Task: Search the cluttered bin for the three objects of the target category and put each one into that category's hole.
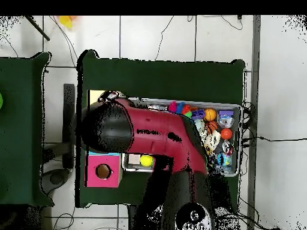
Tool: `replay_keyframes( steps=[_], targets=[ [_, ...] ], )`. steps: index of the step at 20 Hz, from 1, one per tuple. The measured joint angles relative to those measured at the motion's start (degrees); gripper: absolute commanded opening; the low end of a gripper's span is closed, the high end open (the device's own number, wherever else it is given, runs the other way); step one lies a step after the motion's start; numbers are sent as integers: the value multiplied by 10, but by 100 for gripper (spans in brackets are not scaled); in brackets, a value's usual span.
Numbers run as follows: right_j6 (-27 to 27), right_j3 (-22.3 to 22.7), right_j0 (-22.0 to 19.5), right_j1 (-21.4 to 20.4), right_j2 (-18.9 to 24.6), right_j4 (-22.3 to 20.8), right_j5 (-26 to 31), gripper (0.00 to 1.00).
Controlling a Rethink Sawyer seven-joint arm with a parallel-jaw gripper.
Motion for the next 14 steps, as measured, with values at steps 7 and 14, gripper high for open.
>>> replay_keyframes(
  steps=[7, 14],
  targets=[
    [0, -3, -54, 0, 11, -33, -7, 0],
    [0, -3, -82, 0, 38, -59, -49, 0]
  ],
)
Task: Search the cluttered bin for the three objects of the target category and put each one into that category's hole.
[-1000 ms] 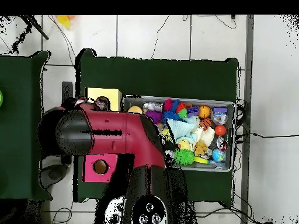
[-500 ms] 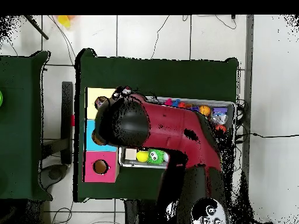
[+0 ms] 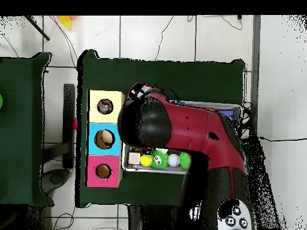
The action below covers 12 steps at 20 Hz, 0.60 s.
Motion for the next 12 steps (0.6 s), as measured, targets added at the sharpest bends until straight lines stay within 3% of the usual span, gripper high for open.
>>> replay_keyframes(
  steps=[12],
  targets=[
    [0, 0, -1, 0, 25, -36, -56, 0]
  ],
)
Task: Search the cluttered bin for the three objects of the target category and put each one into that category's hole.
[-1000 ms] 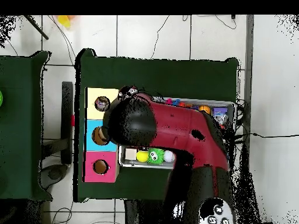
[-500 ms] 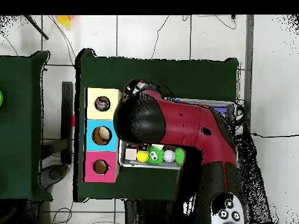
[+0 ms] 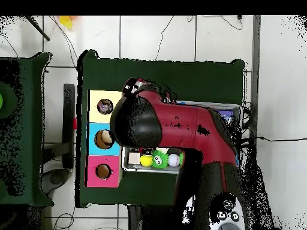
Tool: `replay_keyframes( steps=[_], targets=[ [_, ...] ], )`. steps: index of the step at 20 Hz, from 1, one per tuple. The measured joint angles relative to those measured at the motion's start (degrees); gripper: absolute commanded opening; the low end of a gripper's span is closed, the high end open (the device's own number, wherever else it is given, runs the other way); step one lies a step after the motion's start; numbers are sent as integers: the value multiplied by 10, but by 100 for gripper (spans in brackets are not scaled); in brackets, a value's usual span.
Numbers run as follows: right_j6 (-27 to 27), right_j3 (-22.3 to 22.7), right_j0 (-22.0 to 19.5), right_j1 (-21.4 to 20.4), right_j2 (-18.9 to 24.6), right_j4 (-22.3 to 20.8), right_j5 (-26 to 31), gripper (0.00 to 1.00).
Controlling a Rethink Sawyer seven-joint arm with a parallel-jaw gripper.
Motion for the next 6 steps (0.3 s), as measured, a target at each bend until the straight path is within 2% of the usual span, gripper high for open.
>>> replay_keyframes(
  steps=[6],
  targets=[
    [0, 0, -5, 0, 14, -1, 0, 0]
  ],
)
